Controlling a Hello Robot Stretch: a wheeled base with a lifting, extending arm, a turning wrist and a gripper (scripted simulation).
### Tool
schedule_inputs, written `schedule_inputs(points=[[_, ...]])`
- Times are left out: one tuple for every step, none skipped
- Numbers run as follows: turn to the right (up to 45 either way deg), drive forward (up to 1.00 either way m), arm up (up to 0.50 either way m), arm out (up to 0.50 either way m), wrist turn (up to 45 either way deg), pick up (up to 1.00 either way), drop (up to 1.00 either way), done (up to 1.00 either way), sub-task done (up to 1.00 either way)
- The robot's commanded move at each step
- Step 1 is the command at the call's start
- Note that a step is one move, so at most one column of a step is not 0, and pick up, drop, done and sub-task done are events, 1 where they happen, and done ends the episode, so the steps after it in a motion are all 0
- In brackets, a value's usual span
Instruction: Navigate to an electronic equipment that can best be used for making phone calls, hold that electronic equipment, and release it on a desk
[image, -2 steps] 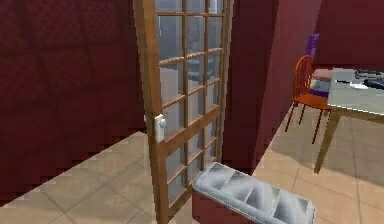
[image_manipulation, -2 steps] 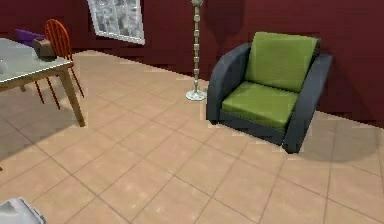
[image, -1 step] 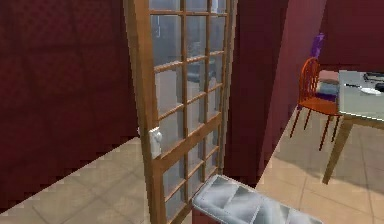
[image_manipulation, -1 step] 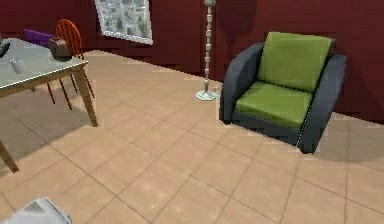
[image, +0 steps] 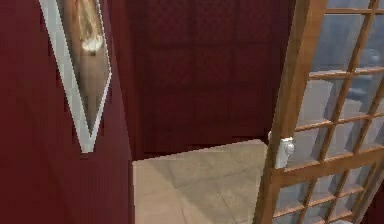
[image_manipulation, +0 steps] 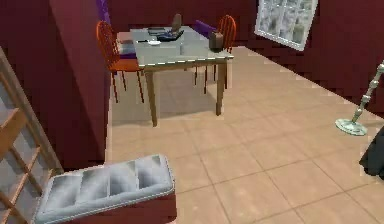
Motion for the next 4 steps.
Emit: schedule_inputs(points=[[0.0,1.0,0.0,0.0,0.0,0.0,0.0,0.0,0.0],[-6.0,0.0,0.0,0.0,0.0,0.0,0.0,0.0,0.0],[0.0,0.1,0.0,0.0,0.0,0.0,0.0,0.0,0.0],[45.0,0.0,0.0,0.0,0.0,0.0,0.0,0.0,0.0]])
